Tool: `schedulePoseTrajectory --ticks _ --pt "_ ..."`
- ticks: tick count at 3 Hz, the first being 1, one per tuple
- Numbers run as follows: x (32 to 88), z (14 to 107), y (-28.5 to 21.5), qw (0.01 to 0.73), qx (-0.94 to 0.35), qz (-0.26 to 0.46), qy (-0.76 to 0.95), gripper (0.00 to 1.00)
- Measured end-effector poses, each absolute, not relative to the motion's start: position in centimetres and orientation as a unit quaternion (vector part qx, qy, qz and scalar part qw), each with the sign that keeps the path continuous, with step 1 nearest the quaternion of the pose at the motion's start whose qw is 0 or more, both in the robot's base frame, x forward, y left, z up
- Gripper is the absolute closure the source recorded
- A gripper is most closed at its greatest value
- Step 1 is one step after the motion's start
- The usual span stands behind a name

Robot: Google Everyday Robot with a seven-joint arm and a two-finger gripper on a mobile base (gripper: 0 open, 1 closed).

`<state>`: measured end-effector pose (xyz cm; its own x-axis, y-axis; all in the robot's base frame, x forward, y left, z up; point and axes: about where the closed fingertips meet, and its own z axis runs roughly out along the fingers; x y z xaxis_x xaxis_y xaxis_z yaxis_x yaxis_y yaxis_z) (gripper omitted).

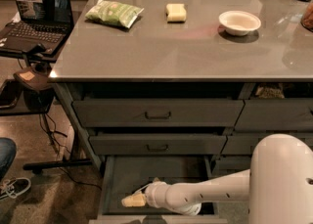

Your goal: Pick rxbar chocolate from bottom drawer and place on counter

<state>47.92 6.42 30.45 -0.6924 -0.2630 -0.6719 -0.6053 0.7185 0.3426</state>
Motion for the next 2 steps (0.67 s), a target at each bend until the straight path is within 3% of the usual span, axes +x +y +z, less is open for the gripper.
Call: schedulePoseTrajectory --ticks 1,2 --pt "49.5 28.1 7.2 0.307 -0.237 0.265 0.883 0.00" --pt "54.5 25.1 5.5 0.342 -0.211 0.227 0.887 0.00"
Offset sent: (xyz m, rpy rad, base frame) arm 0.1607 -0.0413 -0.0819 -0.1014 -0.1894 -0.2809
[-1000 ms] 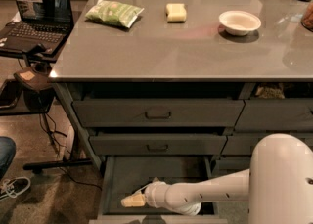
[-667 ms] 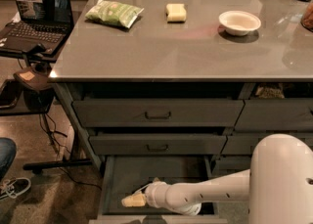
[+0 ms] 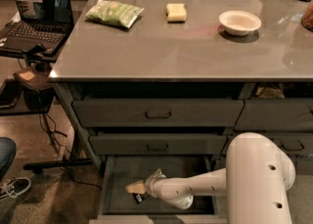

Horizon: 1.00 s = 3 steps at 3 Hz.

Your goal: Pick rxbar chocolate from bottom drawer and place on counter

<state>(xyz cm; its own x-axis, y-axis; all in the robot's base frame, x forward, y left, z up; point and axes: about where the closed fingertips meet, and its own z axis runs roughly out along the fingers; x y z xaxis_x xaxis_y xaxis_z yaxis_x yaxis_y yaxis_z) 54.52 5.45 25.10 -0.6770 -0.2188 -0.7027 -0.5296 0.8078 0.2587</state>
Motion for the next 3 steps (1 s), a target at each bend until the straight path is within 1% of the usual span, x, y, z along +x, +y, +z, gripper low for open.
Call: schedulePoseTrajectory --ticks 1,3 --pt "57.0 25.5 5.0 0.359 -0.198 0.220 0.885 0.00" --pt "54.4 17.8 5.4 0.340 -0.170 0.205 0.902 0.00"
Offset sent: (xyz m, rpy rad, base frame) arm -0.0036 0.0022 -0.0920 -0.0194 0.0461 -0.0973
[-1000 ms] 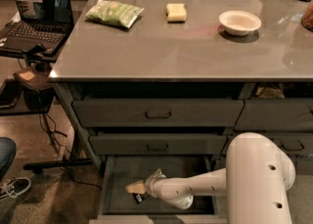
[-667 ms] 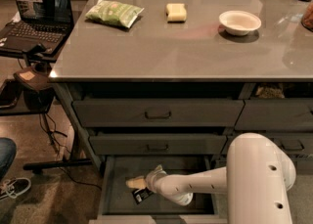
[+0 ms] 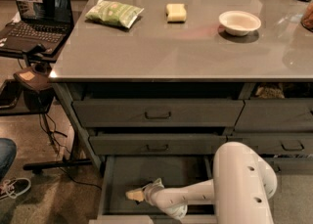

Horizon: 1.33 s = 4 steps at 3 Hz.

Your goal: Pick rxbar chocolate from bottom drawer and place on counter

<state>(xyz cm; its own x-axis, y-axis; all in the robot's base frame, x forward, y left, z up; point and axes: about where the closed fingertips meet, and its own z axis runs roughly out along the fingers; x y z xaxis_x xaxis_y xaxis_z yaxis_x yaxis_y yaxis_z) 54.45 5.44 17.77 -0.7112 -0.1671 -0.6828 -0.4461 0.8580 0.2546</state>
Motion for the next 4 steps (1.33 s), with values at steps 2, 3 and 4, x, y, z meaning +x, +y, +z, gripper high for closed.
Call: schedulePoseTrajectory --ticks 2,3,4 --pt "53.2 14.7 6.3 0.325 -0.173 0.203 0.908 0.00" --pt "52.5 11.1 6.5 0.307 -0.167 0.192 0.917 0.00" --pt "52.5 11.1 6.5 0.307 -0.167 0.192 0.917 0.00"
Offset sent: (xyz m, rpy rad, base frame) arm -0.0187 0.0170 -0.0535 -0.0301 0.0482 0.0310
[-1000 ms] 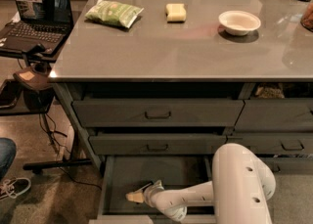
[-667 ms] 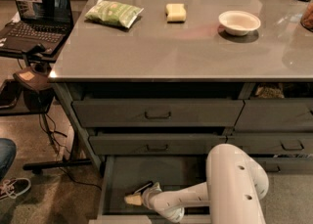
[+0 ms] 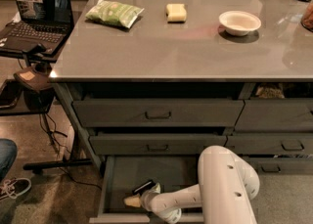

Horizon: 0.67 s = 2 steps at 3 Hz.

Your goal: Pick rxbar chocolate from bottom drawer and place on counter

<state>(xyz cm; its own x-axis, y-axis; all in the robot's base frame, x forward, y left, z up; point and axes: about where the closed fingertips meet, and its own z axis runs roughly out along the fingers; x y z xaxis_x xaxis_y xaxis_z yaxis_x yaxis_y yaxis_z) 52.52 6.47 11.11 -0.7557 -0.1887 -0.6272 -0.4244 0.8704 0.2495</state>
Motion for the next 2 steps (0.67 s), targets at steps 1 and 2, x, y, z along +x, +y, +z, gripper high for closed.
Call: schedulePoseTrajectory --ticks 1,2 --pt "52.52 11.11 6.47 0.307 -0.167 0.192 0.917 0.19" --pt "52.52 11.11 6.47 0.307 -0.167 0.192 0.917 0.42"
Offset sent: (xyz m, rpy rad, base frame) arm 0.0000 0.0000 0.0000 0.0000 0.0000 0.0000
